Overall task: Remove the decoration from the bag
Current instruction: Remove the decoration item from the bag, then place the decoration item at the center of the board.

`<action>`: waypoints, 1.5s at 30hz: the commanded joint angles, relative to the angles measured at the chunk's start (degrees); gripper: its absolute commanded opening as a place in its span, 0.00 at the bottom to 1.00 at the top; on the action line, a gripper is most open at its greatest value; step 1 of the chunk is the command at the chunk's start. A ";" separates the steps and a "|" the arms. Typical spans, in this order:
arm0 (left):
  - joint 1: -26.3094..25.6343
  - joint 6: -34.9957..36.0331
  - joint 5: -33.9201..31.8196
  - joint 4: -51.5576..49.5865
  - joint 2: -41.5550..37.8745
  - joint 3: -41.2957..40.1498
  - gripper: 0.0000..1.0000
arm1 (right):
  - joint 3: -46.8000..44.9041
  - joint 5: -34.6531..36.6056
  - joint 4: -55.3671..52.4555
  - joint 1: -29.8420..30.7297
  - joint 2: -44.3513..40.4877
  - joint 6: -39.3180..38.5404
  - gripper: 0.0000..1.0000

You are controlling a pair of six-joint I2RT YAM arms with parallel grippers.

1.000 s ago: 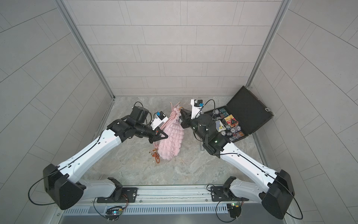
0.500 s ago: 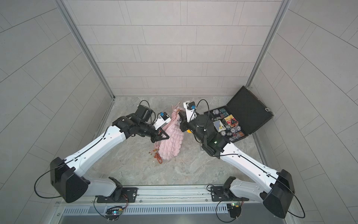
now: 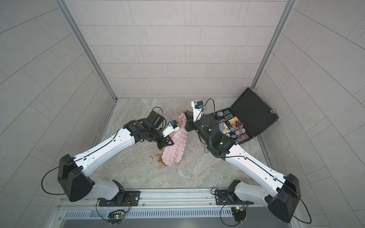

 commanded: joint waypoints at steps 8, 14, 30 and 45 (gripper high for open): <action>1.04 -1.14 -5.41 -1.52 -1.26 1.93 0.00 | 1.25 -3.90 -5.38 -2.48 -3.02 -0.15 0.00; 7.26 -9.63 -2.08 5.26 -5.54 -0.25 0.00 | -5.71 -11.35 -15.69 -2.62 -5.77 -6.27 0.00; 10.25 -15.13 4.39 9.40 -4.97 -1.50 0.00 | -7.65 -30.53 -27.89 -2.53 12.29 -21.54 0.21; 12.88 -17.64 7.70 9.81 -6.18 -6.33 0.00 | -4.44 -39.32 -20.20 -2.49 26.14 -21.09 0.24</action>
